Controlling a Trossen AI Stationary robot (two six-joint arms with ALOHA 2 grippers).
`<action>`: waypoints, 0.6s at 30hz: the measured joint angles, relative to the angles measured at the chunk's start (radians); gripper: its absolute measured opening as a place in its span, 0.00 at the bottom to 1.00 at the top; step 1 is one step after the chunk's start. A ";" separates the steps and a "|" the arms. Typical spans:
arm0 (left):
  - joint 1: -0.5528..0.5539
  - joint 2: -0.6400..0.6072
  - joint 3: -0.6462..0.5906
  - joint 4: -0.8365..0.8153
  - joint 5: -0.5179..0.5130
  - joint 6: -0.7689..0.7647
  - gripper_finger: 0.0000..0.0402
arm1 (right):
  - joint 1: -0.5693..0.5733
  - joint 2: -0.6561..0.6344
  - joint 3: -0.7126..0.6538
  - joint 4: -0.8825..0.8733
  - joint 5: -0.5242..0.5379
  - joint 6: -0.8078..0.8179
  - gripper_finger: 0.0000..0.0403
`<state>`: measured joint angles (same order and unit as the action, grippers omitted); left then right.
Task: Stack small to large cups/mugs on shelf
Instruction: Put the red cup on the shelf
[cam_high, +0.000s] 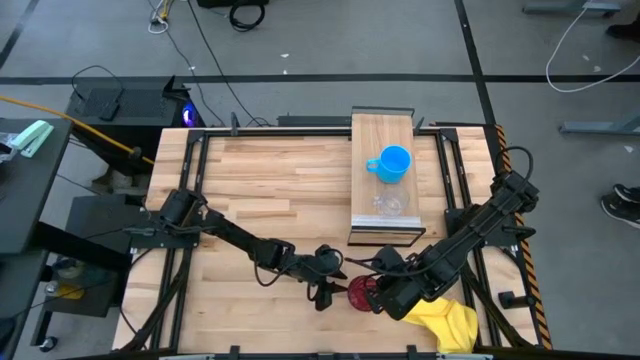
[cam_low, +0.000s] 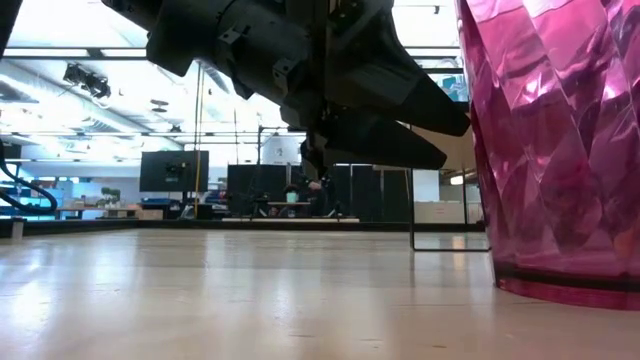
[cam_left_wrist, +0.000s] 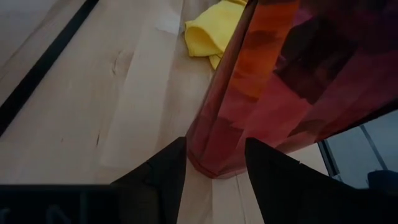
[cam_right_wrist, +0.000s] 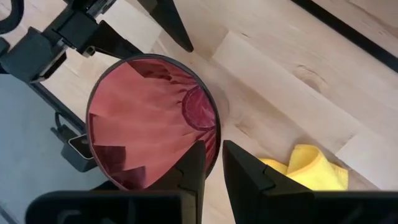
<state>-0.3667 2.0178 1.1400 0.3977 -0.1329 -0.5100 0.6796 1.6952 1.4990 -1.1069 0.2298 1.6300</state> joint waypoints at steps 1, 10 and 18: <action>0.000 0.000 0.000 0.000 0.000 0.000 0.43 | -0.003 0.003 0.000 0.000 -0.001 -0.004 0.15; 0.000 0.000 0.000 0.000 0.000 -0.001 0.43 | -0.019 0.029 0.000 -0.002 -0.018 -0.037 0.15; 0.000 0.000 0.000 0.000 0.000 -0.001 0.43 | -0.025 0.059 0.000 -0.002 -0.046 -0.062 0.15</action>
<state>-0.3665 2.0178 1.1400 0.3977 -0.1333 -0.5110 0.6547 1.7542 1.4990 -1.1092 0.1842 1.5677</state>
